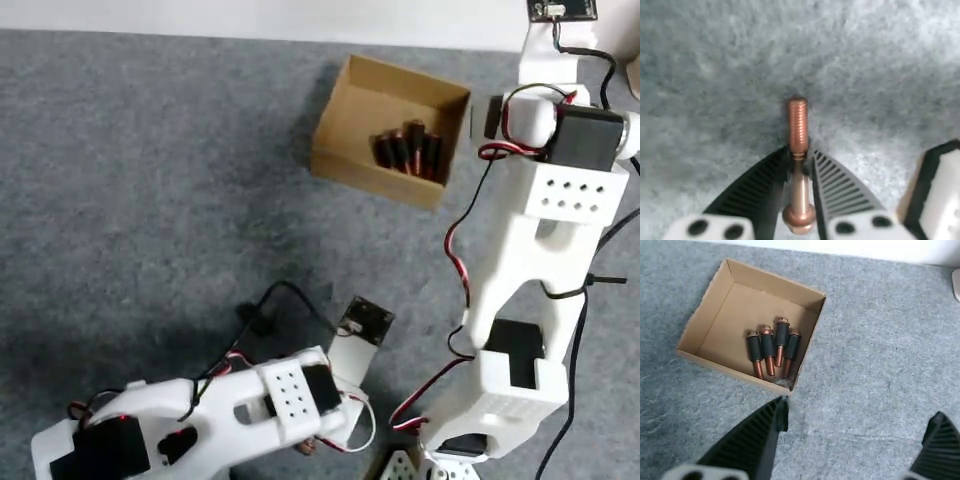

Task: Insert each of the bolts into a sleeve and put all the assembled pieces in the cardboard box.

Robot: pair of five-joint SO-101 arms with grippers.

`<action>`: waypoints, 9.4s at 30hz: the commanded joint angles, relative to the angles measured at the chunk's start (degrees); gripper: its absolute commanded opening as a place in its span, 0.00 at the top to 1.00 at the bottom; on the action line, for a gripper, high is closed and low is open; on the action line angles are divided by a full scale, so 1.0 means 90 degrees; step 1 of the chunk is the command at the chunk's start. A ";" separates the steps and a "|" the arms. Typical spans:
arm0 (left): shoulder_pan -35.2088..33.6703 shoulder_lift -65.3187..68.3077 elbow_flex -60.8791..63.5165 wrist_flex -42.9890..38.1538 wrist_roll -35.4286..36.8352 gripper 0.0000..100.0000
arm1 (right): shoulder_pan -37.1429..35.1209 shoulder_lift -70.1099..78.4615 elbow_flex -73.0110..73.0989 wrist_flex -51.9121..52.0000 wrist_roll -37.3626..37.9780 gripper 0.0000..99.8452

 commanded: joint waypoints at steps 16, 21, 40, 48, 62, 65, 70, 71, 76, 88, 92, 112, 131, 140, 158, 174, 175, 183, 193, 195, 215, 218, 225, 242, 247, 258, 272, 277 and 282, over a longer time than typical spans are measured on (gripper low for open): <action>-0.4342 -0.0063 -0.2076 0.1211 -1.0999 0.99 | 0.0454 -0.0259 0.0024 0.0103 -0.0039 0.61; -0.5172 -0.0015 -0.2046 0.2764 -1.4457 0.99 | 0.0444 -0.0259 0.0024 0.0103 -0.0039 0.61; -0.6305 -0.0054 -0.2945 0.2657 -1.2757 0.80 | 0.0444 -0.0259 0.0034 0.0103 -0.0068 0.61; -0.6295 -0.0063 -0.2945 0.1328 -0.6212 0.75 | 0.0444 -0.0259 0.0034 0.0103 -0.0049 0.61; -0.6696 -0.0024 -0.1363 0.1426 0.2032 0.75 | 0.0454 -0.0259 0.0044 0.0103 -0.0039 0.61; -0.6706 -0.0034 -0.1128 0.1397 0.2051 0.75 | 0.0454 -0.0259 0.0044 0.0103 -0.0039 0.61; -0.6696 -0.0005 -0.0737 0.0957 0.2071 0.75 | 0.0454 -0.0259 0.0044 0.0112 -0.0068 0.61; -0.6706 -0.0005 -0.0640 0.0791 0.2071 0.75 | 0.0454 -0.0259 0.0044 0.0112 -0.0068 0.61; -0.6784 -0.0005 -0.0142 -0.0244 0.2549 0.75 | 0.0611 -0.0259 0.0044 0.0112 -0.0078 0.61; -0.7165 -0.0005 -0.0044 -0.1006 0.2530 0.75 | 0.0562 -0.0269 0.0220 0.0112 -0.0078 0.61; -0.7087 -0.0054 -0.0063 -0.1006 0.2530 0.75 | -0.0474 -0.0611 0.1158 0.0112 -0.0518 0.61; -0.7507 -0.0259 -0.0093 -0.0996 0.3009 0.75 | -0.5309 -0.1792 0.7409 -0.3453 -0.0713 0.61; -0.8464 -0.2349 0.0855 -0.0860 0.3009 0.75 | -0.6784 -0.1792 0.9109 -0.5426 -0.2120 0.61; -0.8874 -0.2369 0.0825 -0.0860 0.3009 0.75 | -0.7223 -0.1783 0.9656 -0.5524 -0.2149 0.61; -0.8884 -0.2369 0.0816 -0.0860 0.3009 0.75 | -0.7223 -0.1773 1.0623 -0.6989 -0.2090 0.61; -0.9245 -0.2369 0.0952 -0.1299 0.3009 0.75 | -0.7155 -0.0630 1.0554 -0.6979 -0.2120 0.83; -0.9255 -0.2369 0.0952 -0.1299 0.3009 0.75 | -0.7155 -0.0620 1.0554 -0.6979 -0.2100 0.83; -0.9265 -0.2369 0.0943 -0.1299 0.3009 0.75 | -0.7165 -0.0640 1.0564 -0.6969 -0.1504 0.99; -0.8718 -0.2369 0.0933 -0.1270 0.3018 0.75 | -0.6589 -0.2427 1.0613 -0.6256 -0.1465 1.00; -0.8444 -0.2369 0.0913 -0.1299 0.3038 0.75 | -0.6276 -0.3375 1.0623 -0.5954 -0.1328 1.00; -0.5807 -0.2310 0.1353 -0.1631 0.3341 0.75 | -0.4615 -0.5534 1.1717 -0.5201 -0.1006 1.00; -0.5758 -0.2310 0.1851 -0.2510 0.3341 0.75 | -0.4615 -0.5543 1.1902 -0.5387 -0.1006 1.00; -0.6256 -0.2320 0.2398 -0.3292 0.3321 0.75 | -0.4615 -0.5543 1.2156 -0.5592 -0.1006 1.00; -0.6569 -0.2330 0.2242 -0.1748 0.2872 0.75 | -0.4615 -0.5543 1.2176 -0.5592 -0.1006 1.00; -0.6589 -0.2330 0.2232 -0.1748 0.2872 0.75 | -0.4615 -0.5573 1.2186 -0.5592 -0.1016 1.00; -0.6608 -0.2330 0.2183 -0.1748 0.2852 0.98 | -0.4615 -0.5573 1.2186 -0.5592 -0.1016 1.00; -0.6676 -0.2369 0.1519 -0.1387 0.2833 0.99 | -0.4615 -0.5563 1.2195 -0.5592 -0.1016 1.00; -0.7175 -0.2369 0.0298 0.0117 0.2833 0.99 | -0.4606 -0.5582 1.2195 -0.5592 -0.1016 1.00; -0.7302 -0.2369 -0.1099 0.1866 0.1241 0.99 | -0.4361 -0.5602 1.2195 -0.5592 -0.1016 1.00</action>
